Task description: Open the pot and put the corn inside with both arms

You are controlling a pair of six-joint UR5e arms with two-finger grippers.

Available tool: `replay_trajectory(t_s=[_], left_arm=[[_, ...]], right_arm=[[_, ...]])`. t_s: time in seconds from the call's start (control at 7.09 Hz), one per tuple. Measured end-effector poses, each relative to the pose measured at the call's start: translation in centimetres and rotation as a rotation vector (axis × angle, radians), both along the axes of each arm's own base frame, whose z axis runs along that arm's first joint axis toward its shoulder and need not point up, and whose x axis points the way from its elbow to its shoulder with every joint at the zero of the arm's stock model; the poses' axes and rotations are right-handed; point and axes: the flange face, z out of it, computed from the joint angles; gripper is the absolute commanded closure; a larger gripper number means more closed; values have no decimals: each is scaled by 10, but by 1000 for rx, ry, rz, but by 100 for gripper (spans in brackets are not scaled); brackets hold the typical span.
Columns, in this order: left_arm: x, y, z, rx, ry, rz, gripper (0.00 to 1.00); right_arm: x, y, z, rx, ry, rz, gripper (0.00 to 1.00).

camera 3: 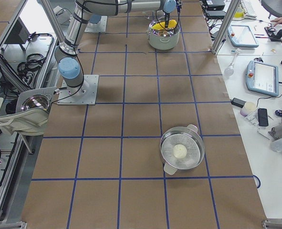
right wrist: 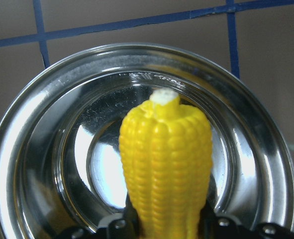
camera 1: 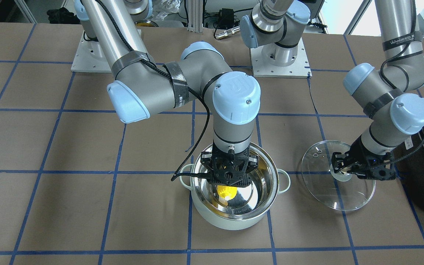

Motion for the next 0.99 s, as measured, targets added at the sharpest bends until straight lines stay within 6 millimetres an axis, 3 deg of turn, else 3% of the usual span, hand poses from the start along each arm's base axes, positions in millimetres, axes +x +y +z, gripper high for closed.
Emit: replay_trajectory(t_s=[0.14,0.28,0.42,0.71,0.85,0.99], left_arm=[[-1,2,-4,-7,19,4,100],[-1,3,-6,-8,29,6,74],[0,3,-7,-9,33,8,1],[2,2,-6,-17,30,9,0],[2,-2,0,-28,24,13,0],[0,-8,13,-41,15,13,0]], right_arm=[[1,0,-1,-10,-4,8,0],[2,1,0,-17,-6,22,0],[1,1,3,-24,-6,29,0],[-7,4,22,-44,-5,34,0],[-21,4,39,-52,10,45,0],[-49,2,58,-42,50,62,0]])
